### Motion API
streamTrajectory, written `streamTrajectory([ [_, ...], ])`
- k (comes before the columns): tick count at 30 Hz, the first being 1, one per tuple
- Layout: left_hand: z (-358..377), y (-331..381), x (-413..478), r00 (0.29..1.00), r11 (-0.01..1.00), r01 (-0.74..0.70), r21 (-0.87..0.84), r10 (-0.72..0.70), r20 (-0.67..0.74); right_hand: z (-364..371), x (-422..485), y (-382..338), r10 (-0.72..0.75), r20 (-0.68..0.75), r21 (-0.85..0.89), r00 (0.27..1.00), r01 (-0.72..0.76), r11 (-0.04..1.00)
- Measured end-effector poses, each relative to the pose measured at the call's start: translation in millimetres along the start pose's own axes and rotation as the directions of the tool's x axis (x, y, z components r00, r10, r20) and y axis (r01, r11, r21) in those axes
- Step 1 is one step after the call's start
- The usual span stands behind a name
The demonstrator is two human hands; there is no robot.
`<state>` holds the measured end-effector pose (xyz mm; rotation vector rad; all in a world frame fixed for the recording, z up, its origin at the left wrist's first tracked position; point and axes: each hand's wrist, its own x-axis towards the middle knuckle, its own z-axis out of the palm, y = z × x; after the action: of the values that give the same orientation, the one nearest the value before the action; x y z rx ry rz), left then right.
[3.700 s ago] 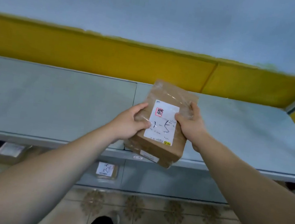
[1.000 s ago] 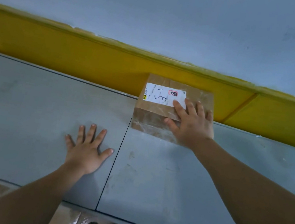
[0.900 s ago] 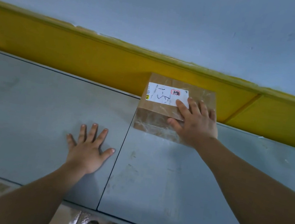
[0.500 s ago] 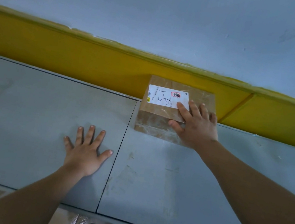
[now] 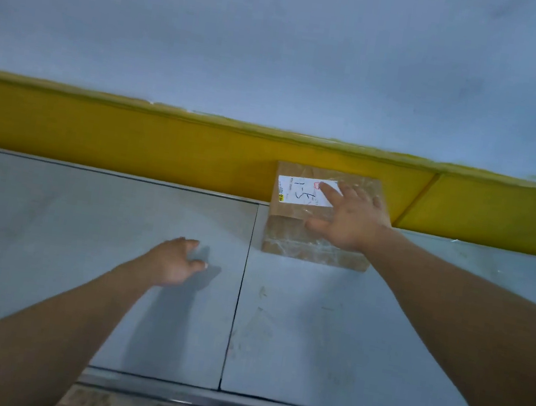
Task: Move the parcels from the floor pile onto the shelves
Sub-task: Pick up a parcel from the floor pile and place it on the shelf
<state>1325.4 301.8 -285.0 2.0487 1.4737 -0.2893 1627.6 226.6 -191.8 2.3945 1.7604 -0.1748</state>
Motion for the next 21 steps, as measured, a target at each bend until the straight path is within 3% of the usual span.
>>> streamTrajectory([
  [5,-61.1,-4.8,-36.6,0.988,0.997,-0.058,-0.046,0.051,-0.144,-33.6,-16.4,-40.6,-0.010,-0.075,0.097,0.997,0.018,0.995],
  [10,-104.9,-7.3,-97.4,0.944,0.996,-0.091,0.001,0.087,-0.319,-69.3,-15.0,-88.5,-0.130,-0.113,0.091,0.985,0.141,0.986],
  [15,-119.9,-31.5,-159.9,0.899,1.000,-0.009,0.023,0.018,-0.438,-95.8,-9.0,-154.2,-0.295,-0.133,0.100,0.946,0.309,0.946],
  [21,-119.8,-94.4,-239.0,0.850,0.985,0.173,0.025,-0.136,-0.508,-118.6,-33.8,-268.1,-0.507,-0.139,0.152,0.850,0.525,0.838],
])
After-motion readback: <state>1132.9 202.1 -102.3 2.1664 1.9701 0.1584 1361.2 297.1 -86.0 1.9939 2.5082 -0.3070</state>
